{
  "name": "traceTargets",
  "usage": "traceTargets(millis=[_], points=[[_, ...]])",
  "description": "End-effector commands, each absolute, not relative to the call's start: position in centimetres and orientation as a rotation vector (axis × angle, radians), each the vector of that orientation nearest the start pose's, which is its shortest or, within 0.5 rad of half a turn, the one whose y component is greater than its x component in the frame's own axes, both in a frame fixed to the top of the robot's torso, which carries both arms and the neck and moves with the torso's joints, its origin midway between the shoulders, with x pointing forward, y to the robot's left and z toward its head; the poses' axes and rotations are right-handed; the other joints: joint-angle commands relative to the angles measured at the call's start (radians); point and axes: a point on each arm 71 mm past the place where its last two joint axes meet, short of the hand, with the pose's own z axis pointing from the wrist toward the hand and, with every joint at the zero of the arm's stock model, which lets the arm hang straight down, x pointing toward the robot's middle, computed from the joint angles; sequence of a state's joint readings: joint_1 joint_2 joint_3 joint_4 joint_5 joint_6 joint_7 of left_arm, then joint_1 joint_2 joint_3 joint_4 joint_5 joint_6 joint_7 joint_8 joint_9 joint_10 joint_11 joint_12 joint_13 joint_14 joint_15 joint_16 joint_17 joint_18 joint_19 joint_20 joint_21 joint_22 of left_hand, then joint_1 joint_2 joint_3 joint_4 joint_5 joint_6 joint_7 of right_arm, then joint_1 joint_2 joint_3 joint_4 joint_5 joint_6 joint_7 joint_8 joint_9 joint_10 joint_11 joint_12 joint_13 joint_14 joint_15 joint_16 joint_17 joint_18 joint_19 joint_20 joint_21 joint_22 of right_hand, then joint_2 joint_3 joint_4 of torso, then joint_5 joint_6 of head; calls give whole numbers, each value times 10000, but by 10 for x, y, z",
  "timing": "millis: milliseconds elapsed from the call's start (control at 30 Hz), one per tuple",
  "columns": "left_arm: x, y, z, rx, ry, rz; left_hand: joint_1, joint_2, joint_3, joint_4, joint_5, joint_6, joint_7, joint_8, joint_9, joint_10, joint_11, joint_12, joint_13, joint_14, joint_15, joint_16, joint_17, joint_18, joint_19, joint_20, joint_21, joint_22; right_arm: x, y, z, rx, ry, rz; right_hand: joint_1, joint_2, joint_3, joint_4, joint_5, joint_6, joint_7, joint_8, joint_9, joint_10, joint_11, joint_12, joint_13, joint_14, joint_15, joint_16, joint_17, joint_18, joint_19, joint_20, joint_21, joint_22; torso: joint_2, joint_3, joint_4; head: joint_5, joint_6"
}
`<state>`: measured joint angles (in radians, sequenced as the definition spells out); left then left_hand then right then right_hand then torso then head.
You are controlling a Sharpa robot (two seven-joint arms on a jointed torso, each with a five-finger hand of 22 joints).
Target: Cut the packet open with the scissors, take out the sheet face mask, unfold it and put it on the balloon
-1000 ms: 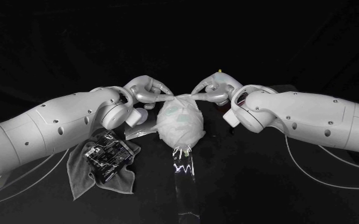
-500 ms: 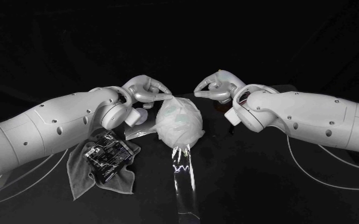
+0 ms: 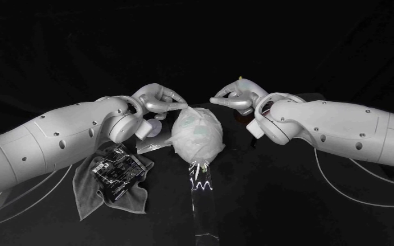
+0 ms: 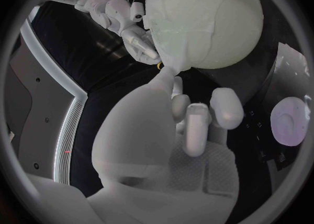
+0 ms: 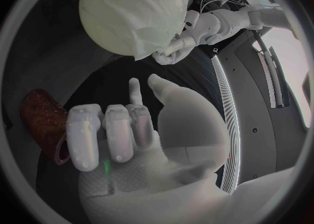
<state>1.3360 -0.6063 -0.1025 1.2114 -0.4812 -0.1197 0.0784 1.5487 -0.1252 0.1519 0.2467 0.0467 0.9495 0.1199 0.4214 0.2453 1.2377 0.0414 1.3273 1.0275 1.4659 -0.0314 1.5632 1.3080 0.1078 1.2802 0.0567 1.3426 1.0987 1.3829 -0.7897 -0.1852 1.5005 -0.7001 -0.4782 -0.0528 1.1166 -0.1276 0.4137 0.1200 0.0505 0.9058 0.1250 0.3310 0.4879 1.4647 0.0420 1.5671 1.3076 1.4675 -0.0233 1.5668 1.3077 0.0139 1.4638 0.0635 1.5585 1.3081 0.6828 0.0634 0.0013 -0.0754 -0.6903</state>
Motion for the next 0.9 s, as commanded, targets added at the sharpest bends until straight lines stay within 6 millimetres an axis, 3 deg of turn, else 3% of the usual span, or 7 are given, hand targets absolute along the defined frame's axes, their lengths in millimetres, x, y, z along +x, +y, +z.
traceTargets(millis=[33, 133, 367, 767, 900], points=[[551, 164, -163, -5903, 18512, -12110, -102, -156, -111, 73, 11, -146, 37, -76, -29, -108, 32, -39, -97, 980, 119, 55, 2457, -44, -4, 120, -21, -9, 506, -191, -158, 4958, 17629, 9489, -365, -179, -453, 401, -23, -308, 149, -318, -125, 1061, 188, 37, 2632, 1033, 172, 40, 2631, -98, 961, 191, -39, 2567, 1, 3, 8, -1, -10], [550, 164, -164, -5870, 18672, -12041, -232, -245, -218, 156, 11, -238, 88, -123, -53, -181, 81, -103, -210, 968, 165, 51, 2427, -42, -11, 164, -26, -18, 506, -190, -160, 4970, 17857, 9515, -403, -180, -760, 731, -21, -340, 211, -476, -183, 1061, 249, 37, 2632, 1033, 248, 40, 2631, -95, 954, 293, -49, 2563, -2, -4, 1, -7, -14], [548, 166, -167, -5824, 19045, -11904, -623, -405, -572, 404, 9, -361, 166, -171, -86, -187, 170, -130, -251, 960, 259, 48, 2409, -29, -26, 278, -39, -43, 505, -188, -165, 5064, 18129, 9520, -125, -99, -1147, 1110, -24, -359, 282, -714, -267, 1061, 303, 37, 2632, 1033, 305, 40, 2631, -88, 943, 434, -64, 2558, 1, -2, 2, -9, -19], [546, 166, -170, -5644, 19398, -11736, -647, -388, -607, 413, 9, -346, 156, -160, -84, -180, 167, -128, -251, 962, 263, 49, 2412, -23, -34, 290, -46, -56, 506, -188, -169, 5174, 18207, 9480, 210, 44, -1347, 1289, -22, -268, 290, -819, -301, 1061, 321, 37, 2632, 1033, 324, 40, 2631, -96, 965, 495, -32, 2570, -3, -3, 0, -11, -23], [546, 165, -170, -5605, 19425, -11757, -644, -376, -618, 409, 10, -337, 151, -152, -82, -146, 164, -106, -205, 971, 264, 51, 2435, -22, -33, 295, -45, -55, 505, -187, -170, 5139, 18293, 9524, 555, 213, -1424, 1323, -23, -83, 260, -827, -302, 1061, 297, 37, 2632, 1033, 311, 40, 2631, -99, 971, 505, -21, 2574, 4, -2, 0, 4, -19]])
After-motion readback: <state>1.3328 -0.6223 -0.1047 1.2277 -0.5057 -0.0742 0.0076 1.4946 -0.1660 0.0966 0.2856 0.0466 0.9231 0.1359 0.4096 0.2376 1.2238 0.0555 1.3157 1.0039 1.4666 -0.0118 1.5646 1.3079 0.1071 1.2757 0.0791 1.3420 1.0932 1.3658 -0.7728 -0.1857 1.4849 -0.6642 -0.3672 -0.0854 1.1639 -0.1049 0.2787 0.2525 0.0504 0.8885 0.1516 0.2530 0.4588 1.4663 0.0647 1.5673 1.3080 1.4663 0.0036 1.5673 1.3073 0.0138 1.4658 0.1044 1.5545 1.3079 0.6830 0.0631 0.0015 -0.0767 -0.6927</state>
